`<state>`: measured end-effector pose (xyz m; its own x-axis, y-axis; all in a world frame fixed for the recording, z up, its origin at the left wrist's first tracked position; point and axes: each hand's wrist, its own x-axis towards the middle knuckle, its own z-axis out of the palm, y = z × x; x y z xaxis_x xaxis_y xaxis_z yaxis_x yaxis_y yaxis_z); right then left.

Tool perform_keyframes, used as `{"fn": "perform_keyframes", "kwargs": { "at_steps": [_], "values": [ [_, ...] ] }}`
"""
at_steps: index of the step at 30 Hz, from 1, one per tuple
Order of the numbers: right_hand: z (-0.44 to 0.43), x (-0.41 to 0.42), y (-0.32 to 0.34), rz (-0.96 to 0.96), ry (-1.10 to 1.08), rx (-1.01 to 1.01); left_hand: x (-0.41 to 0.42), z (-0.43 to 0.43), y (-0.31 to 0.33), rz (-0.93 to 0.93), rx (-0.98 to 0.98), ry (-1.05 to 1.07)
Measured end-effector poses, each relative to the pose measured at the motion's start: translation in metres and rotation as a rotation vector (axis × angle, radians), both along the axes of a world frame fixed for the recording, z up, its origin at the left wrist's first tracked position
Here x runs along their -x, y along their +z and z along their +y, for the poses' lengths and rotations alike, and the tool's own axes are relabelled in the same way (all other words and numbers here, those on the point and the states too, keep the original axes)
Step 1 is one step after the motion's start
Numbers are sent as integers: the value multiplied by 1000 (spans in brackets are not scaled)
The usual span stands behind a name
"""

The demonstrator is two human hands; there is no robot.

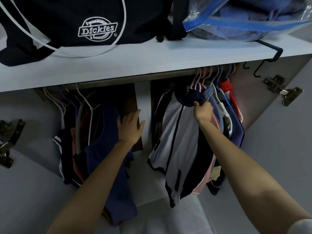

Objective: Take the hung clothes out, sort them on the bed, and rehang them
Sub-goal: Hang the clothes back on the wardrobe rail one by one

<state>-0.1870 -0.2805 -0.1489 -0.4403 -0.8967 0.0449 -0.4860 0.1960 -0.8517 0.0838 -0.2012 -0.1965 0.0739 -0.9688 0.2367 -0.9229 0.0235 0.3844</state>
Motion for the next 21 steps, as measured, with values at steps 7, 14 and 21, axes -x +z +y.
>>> {"fn": "perform_keyframes", "kwargs": {
  "at_steps": [7,14,21],
  "values": [
    [6,0,-8,90,13,58,-3,0,-8,12,20,-19],
    [45,9,-3,182,137,166,30,-12,-21,13,77,-136],
    [84,43,-12,469,145,187,95,-17,-24,-25,69,-326]
  ]
}}
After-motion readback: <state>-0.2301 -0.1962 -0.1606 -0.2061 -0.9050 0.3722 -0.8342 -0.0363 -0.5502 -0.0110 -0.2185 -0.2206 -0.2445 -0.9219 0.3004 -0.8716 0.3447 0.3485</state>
